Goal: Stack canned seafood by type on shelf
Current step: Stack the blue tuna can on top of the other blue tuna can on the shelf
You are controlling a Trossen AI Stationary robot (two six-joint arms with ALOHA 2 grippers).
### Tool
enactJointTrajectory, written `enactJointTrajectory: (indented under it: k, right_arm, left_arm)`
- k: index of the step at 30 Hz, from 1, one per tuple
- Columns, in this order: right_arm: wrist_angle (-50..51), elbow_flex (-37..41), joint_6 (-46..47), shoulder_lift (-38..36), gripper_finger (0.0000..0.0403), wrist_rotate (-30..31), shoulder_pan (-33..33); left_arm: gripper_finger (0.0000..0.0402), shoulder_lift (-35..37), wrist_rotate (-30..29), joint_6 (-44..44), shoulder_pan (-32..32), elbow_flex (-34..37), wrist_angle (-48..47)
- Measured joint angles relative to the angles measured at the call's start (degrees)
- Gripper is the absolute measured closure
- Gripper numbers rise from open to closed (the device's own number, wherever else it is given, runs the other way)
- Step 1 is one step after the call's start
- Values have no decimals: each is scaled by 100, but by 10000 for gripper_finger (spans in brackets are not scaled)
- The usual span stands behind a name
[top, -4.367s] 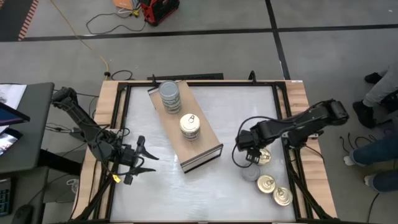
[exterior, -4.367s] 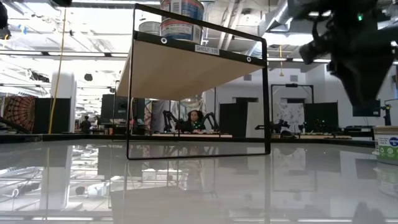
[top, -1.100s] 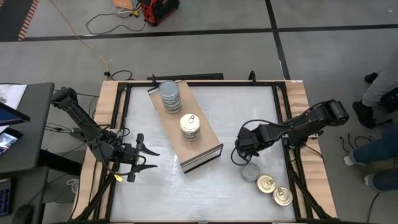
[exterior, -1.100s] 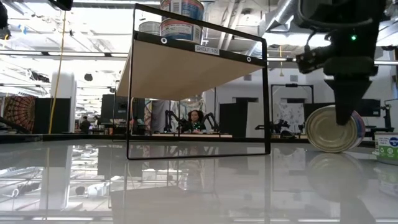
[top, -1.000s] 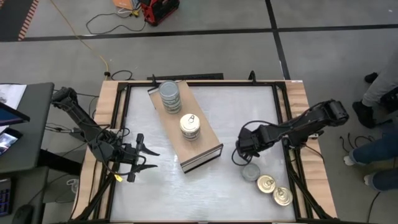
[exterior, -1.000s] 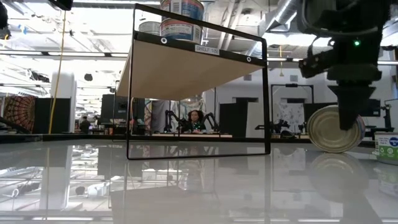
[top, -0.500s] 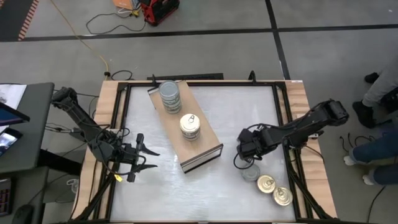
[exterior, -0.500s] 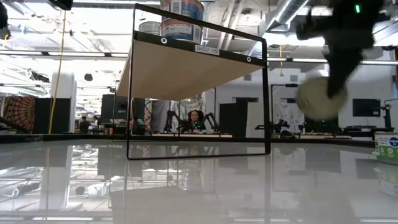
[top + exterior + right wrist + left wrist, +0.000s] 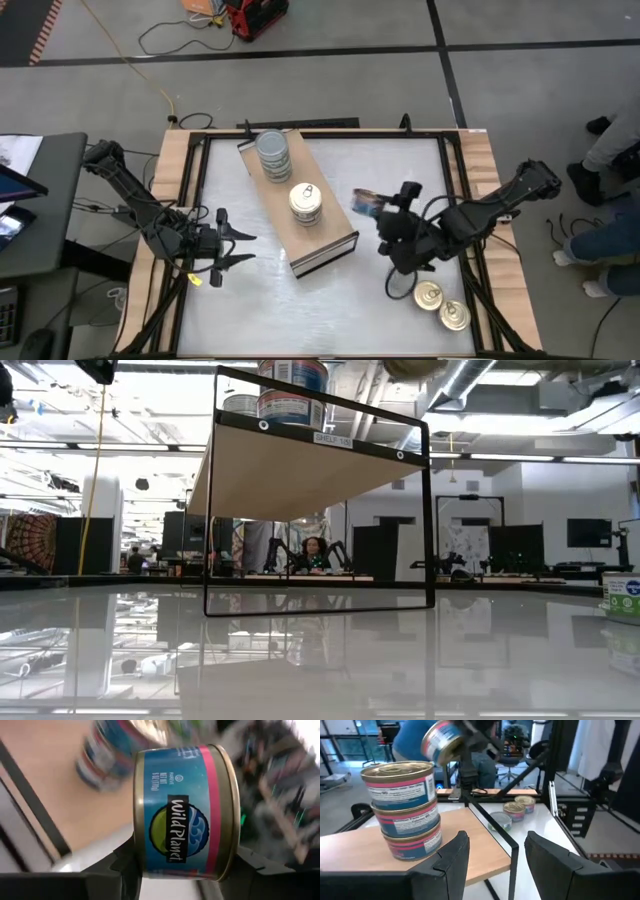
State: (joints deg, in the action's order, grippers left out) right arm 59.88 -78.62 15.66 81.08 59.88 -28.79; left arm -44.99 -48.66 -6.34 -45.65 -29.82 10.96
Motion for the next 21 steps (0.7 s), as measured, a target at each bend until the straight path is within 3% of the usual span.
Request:
enactJointTrajectory:
  k: [5, 10, 14, 21]
  right_arm:
    - [-2293, -3, -2711, 49, 181, 156, 18]
    - [-4116, -9, -4322, 160, 180, 73, 266]
    - [-4680, -18, -5001, 440, 180, -159, 522]
    - [-4693, -606, -5484, 1166, 179, -338, 877]
  left_arm:
    - [220, 0, -159, -137, 6, 0, 160]
    - [217, 2, -216, -136, 107, 0, 357]
    - [203, 0, -112, -212, 192, 0, 355]
    - [176, 0, -66, -230, 232, 0, 335]
